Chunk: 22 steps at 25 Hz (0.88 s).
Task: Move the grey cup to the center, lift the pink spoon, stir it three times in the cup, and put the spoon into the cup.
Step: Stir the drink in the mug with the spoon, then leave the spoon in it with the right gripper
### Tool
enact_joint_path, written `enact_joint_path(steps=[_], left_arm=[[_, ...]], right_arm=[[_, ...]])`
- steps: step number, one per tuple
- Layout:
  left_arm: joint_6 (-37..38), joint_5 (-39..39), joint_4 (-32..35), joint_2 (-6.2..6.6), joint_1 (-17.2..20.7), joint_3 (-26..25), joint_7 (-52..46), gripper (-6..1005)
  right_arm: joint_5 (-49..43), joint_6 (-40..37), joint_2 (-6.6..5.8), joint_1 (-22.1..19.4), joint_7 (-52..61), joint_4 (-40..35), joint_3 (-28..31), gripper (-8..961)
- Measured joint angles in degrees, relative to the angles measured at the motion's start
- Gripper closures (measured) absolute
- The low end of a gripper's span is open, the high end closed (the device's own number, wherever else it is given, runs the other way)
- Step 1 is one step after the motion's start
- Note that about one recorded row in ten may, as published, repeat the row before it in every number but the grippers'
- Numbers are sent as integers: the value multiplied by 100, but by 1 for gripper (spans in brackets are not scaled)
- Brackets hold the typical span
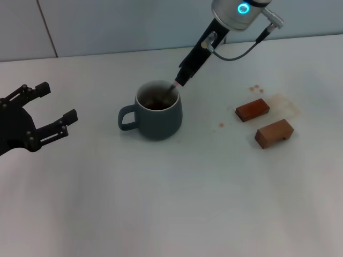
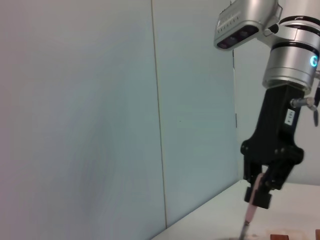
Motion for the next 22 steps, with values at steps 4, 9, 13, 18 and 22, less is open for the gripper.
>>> enact_joint_path(steps=[4,9,13,18,22], left_arm=[[0,0,-3,-2,0,-7,28,140],[0,0,-7,-15,0,-15,58,140],[0,0,-8,-18,0,7,61,139],[0,0,-8,-26,0,10,61,139],[10,0,-4,-27,0,10,61,139]], right_arm=[[28,-322,16,28,-102,-41,24,720],[152,-48,43,3,-107,-81,49,711],[26,50,6,-2,92,-50,-9,704],[-31,-281,42,39,-8,-61,23,695],[29,-149,50,13,17,-93,41,688]])
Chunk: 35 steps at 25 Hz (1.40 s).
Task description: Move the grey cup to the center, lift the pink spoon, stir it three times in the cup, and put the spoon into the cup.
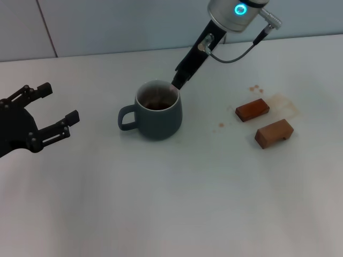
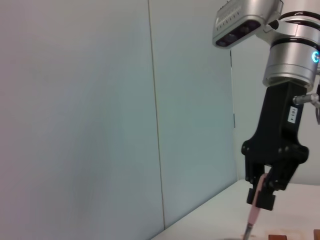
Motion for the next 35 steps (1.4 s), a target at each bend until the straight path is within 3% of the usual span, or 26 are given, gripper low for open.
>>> enact_joint_path(steps=[11,13,17,20,23,27,28,29,32,35], left_arm=[[71,0,-1,17,0,-26,-1,139],[79,0,-3,19,2,-17,0,140],[139,0,-4,21,17,-12,-1,140],[175,0,-4,27,17,-2,-24,140],[197,0,-4,34,9,2,-54,140],[213,12,-4,30,-11,9,-69,140],[213,21,-4,26,-31,10,-83,140],[212,23,-3,25,-50,9,-108,140],[192,40,-2,45,-113,17,-259,139],[190,54,16,74,-172,53,-446,139]], right_arm=[[-49,69,2,-64,250,67,-45,668],[-49,93,36,-113,251,10,-45,664],[-48,192,258,-431,200,-556,-53,636],[111,351,483,-936,19,-1351,-62,567],[1050,584,543,-1820,-503,-2066,-220,497],[3262,974,502,-3029,-1787,-2355,-284,405],[4307,1040,487,-3551,-2634,-2316,-209,393],[4307,1040,487,-3551,-2634,-2316,-209,380],[5746,998,437,-4242,-3901,-1959,-38,343],[6186,661,221,-4458,-4399,-1411,80,305]])
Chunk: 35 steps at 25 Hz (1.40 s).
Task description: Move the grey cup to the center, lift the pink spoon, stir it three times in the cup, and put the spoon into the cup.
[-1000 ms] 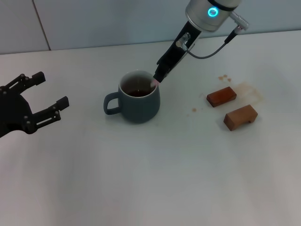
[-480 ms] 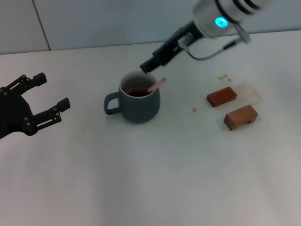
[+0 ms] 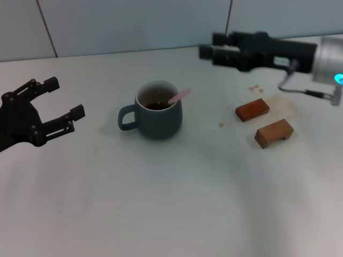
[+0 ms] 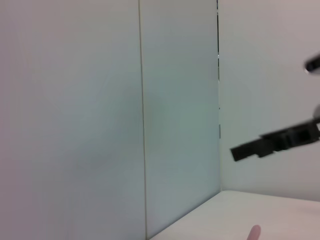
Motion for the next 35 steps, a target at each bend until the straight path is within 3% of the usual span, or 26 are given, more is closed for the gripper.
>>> enact_joint_path(steps=[5,6,7,8,9,10,11,14,16,21,35], left_arm=[[-5,52,28,122,-219,263,-541,139],[-48,74,33,236,-349,503,-855,139],[-48,74,33,236,-349,503,-855,139],[-91,89,36,389,-504,801,-1291,139],[-91,89,36,389,-504,801,-1291,139],[-105,98,47,480,-608,970,-1541,139],[-118,205,124,618,-798,1168,-2032,139],[-125,513,289,696,-980,1229,-2523,140],[-126,1073,496,733,-1224,1215,-3024,140],[-134,1538,713,702,-1461,1198,-3260,140],[-167,1573,789,694,-1497,1208,-3228,139]], right_arm=[[-127,-377,-338,-102,-1116,624,137,243],[-305,-389,-389,-153,-1592,645,127,223],[-305,-389,-389,-153,-1592,645,127,203],[-496,-391,-413,-147,-1719,640,131,183],[-673,-393,-440,-120,-1771,629,142,163],[-883,-395,-479,-64,-1764,629,148,143],[-1368,-408,-593,103,-1625,642,153,123],[-1665,-452,-666,233,-1522,657,155,123],[-1832,-592,-765,371,-1476,657,158,123],[-1915,-830,-830,498,-1456,633,218,122],[-1932,-1084,-871,512,-1233,517,285,122]])
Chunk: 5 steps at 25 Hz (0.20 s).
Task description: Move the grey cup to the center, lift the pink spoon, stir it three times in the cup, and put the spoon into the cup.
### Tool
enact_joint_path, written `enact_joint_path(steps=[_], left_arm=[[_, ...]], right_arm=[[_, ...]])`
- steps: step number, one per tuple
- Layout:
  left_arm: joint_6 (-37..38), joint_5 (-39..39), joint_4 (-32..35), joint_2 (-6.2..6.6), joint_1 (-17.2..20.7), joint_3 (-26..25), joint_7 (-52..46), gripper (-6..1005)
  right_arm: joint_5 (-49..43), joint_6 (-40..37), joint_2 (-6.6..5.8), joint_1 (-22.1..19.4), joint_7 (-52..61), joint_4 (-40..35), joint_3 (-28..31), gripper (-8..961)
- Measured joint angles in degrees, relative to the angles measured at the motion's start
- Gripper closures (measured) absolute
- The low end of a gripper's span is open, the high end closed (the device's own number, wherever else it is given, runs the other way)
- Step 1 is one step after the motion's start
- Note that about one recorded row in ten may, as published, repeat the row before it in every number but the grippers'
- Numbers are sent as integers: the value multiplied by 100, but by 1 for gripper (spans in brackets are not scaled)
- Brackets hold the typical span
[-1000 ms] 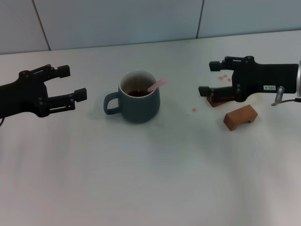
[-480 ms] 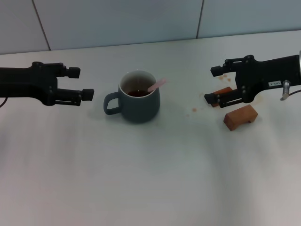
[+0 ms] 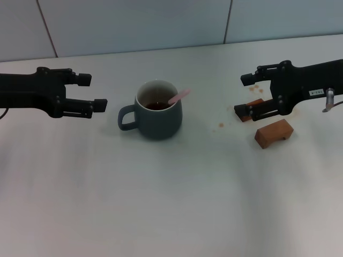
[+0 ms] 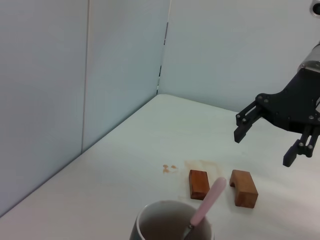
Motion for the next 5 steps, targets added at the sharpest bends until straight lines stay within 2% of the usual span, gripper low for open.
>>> enact_joint_path(steps=[5], left_arm=[[-11,7,0,-8,0,28,12,139]], right_arm=[[-8,-41,-1,0,20,-27,3,122]])
